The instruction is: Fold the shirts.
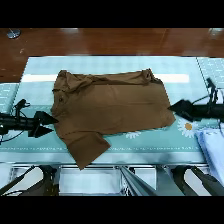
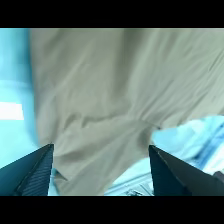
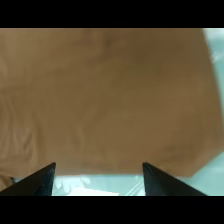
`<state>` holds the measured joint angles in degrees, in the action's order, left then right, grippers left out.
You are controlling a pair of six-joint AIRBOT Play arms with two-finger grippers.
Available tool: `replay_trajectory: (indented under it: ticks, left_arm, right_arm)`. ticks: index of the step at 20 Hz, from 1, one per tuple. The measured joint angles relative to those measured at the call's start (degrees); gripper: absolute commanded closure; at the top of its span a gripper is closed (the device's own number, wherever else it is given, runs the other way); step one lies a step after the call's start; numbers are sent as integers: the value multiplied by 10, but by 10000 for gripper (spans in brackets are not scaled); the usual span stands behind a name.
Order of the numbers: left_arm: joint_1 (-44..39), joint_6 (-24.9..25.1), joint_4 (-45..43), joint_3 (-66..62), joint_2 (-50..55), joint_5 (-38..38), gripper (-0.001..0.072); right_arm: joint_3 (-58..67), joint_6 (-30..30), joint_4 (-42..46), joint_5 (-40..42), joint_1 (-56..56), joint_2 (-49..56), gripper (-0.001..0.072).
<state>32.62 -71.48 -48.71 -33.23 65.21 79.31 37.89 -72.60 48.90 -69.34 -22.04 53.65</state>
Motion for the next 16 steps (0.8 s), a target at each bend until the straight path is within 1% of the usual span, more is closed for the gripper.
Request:
replay_trajectory:
  ticks: [4,10,13,16]
  left_arm:
    - [13,-12,-37,32,-10,-14,10]
    - [16,-12,-65,51,-7,-28,10]
    - [16,5,-38,77,-2,-43,10]
    - [16,42,16,106,2,-65,10]
  right_arm:
    - [-99,12,-29,9,-2,-70,87]
    - [-135,16,-48,19,-2,-96,87]
    - [-139,13,-52,27,-2,-99,87]
    - [-140,7,-54,30,-2,-100,87]
